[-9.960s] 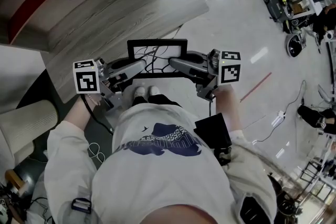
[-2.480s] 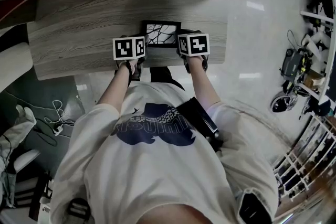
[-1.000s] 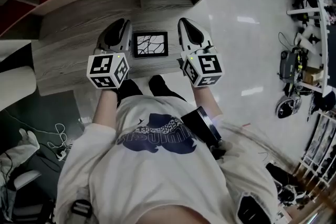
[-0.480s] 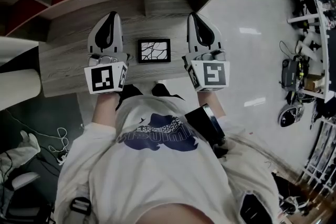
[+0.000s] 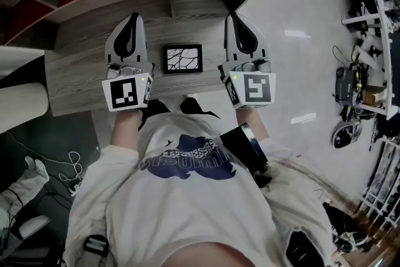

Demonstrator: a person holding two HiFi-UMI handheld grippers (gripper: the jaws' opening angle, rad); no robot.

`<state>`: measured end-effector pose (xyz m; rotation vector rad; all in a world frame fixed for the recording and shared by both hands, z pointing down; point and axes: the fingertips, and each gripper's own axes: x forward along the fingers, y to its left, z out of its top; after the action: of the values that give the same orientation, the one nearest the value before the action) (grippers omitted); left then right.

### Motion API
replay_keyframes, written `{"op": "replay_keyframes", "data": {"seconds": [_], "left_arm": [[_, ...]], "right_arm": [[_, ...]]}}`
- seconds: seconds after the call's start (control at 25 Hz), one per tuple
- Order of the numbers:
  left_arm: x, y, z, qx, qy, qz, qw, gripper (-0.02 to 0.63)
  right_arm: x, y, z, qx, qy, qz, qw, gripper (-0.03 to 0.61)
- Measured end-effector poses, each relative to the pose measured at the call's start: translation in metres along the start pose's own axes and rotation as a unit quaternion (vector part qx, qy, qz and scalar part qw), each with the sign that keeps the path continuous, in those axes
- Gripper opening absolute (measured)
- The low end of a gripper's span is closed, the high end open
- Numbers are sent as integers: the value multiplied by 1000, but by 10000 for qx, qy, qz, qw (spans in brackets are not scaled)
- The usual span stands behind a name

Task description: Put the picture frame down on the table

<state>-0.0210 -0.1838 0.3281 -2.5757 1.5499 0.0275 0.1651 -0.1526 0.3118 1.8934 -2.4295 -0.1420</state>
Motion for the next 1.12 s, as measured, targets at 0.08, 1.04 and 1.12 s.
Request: {"op": "replay_keyframes", "data": {"seconds": [0.08, 1.04, 1.12], "left_arm": [[0, 0, 0, 7, 1, 1, 10000, 9], [-1, 9, 4, 141, -24, 179, 9997, 9], [-2, 10, 3, 141, -30, 199, 9997, 9]], "right_arm": [[-1, -1, -1, 19, 5, -24, 10000, -1], [0, 2, -6, -319, 203, -37, 9993, -2], [0, 3, -7, -329, 211, -43, 9992, -2]]}}
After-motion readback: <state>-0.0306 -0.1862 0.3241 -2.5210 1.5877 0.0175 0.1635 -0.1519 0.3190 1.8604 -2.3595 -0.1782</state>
